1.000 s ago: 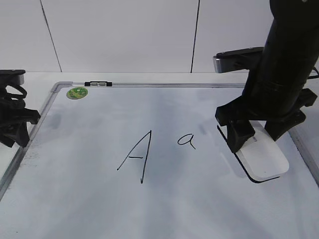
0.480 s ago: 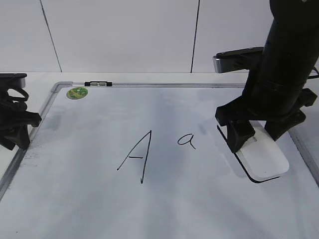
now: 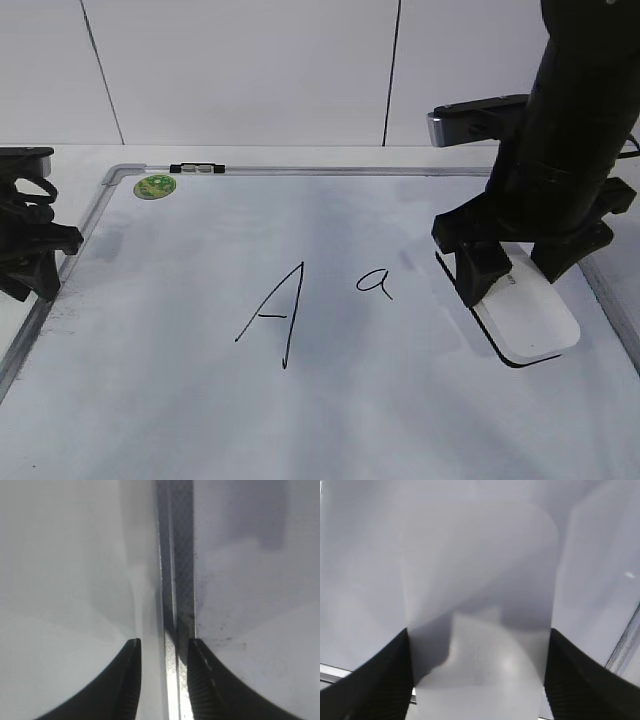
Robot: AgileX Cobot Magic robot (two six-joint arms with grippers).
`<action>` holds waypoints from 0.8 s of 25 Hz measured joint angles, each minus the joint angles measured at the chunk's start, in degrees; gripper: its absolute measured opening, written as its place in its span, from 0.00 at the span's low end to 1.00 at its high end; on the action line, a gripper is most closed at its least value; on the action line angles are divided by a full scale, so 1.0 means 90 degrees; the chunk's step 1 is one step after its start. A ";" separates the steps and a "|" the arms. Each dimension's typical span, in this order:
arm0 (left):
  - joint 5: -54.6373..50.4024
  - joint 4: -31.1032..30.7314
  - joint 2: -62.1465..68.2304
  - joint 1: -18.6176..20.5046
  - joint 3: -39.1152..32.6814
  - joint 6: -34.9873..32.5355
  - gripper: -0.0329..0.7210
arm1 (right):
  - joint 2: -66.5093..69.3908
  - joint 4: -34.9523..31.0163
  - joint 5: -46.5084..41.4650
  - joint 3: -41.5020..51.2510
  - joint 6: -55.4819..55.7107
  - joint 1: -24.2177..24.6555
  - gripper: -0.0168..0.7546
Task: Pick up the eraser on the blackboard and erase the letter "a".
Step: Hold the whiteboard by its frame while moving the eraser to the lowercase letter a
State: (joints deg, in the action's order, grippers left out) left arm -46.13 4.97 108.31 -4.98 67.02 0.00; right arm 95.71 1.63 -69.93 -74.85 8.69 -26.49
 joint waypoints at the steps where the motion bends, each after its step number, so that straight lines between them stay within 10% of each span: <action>1: 0.0000 0.0000 0.0000 0.0000 0.0000 0.0000 0.35 | 0.0000 0.0000 0.0000 0.0000 0.0000 0.0000 0.75; 20: -0.0025 -0.0005 0.0117 0.0003 0.0049 0.0000 0.35 | 0.0000 0.0012 0.0000 0.0000 0.0000 0.0000 0.75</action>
State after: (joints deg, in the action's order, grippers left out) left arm -46.36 4.92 109.36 -4.96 67.46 0.00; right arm 95.71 1.74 -69.93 -74.85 8.69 -26.49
